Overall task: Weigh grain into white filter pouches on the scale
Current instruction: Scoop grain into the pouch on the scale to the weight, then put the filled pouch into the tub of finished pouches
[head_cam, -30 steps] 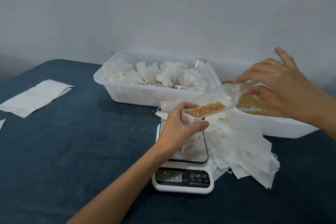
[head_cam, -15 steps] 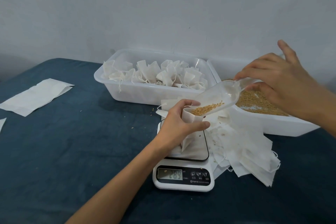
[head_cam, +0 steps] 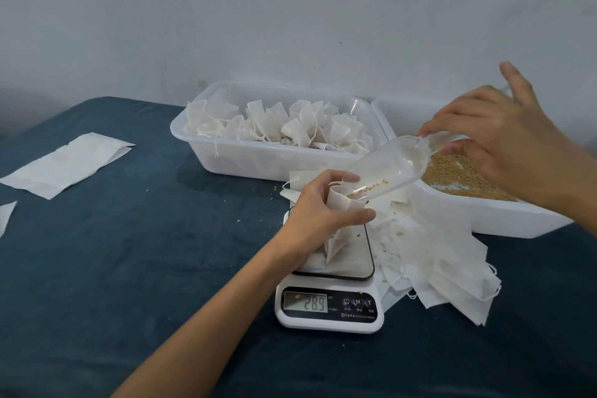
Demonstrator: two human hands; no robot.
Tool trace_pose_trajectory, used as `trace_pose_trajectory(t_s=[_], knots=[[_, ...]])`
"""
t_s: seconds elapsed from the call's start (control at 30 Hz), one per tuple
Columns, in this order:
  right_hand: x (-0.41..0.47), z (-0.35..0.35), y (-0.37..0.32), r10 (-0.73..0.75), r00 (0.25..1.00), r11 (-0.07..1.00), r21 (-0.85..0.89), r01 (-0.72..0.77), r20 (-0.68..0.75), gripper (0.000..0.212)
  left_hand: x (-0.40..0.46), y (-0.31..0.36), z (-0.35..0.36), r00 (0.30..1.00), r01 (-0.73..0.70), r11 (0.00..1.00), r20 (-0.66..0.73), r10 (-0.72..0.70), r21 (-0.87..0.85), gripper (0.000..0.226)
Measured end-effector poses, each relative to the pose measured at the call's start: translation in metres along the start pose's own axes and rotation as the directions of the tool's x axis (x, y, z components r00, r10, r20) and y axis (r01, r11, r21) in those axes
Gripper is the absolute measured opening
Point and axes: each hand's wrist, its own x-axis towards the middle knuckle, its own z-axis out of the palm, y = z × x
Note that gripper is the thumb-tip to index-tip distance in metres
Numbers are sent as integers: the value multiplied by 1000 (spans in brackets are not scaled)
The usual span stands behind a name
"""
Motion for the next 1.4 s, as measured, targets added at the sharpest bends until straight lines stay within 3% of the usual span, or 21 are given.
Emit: trace_pose_trajectory(t_s=[0.33, 0.63, 0.77, 0.87, 0.97, 1.07, 1.3, 1.4], knots=[[-1, 2, 0, -62, 992, 997, -42, 58, -110, 22, 0, 1, -2, 1000, 5, 998, 15, -4, -64, 53], [2, 8, 9, -197, 950, 973, -171, 158, -242, 25, 2, -1, -4, 999, 1, 996, 32, 2, -87, 56], [-3, 9, 13, -110, 966, 990, -112, 86, -233, 23, 3, -1, -5, 999, -3, 996, 40, 7, -84, 54], [-15, 17, 25, 140, 981, 987, 94, -128, -136, 21, 3, -1, -6, 999, -9, 997, 38, 12, -82, 52], [-28, 37, 46, 469, 883, 850, 264, -455, 14, 27, 2, -1, -6, 998, -2, 998, 58, 5, -56, 51], [-35, 65, 65, 674, 712, 682, 205, -702, 195, 28, 2, 0, -6, 996, 5, 999, 95, -2, -38, 48], [-24, 116, 73, 736, 384, 502, -68, -862, 558, 25, 1, 0, -7, 996, -9, 1000, 90, 11, -21, 33], [-18, 126, 70, 717, 344, 516, -130, -847, 606, 26, 2, -3, -7, 996, -20, 999, 84, 23, -31, 21]])
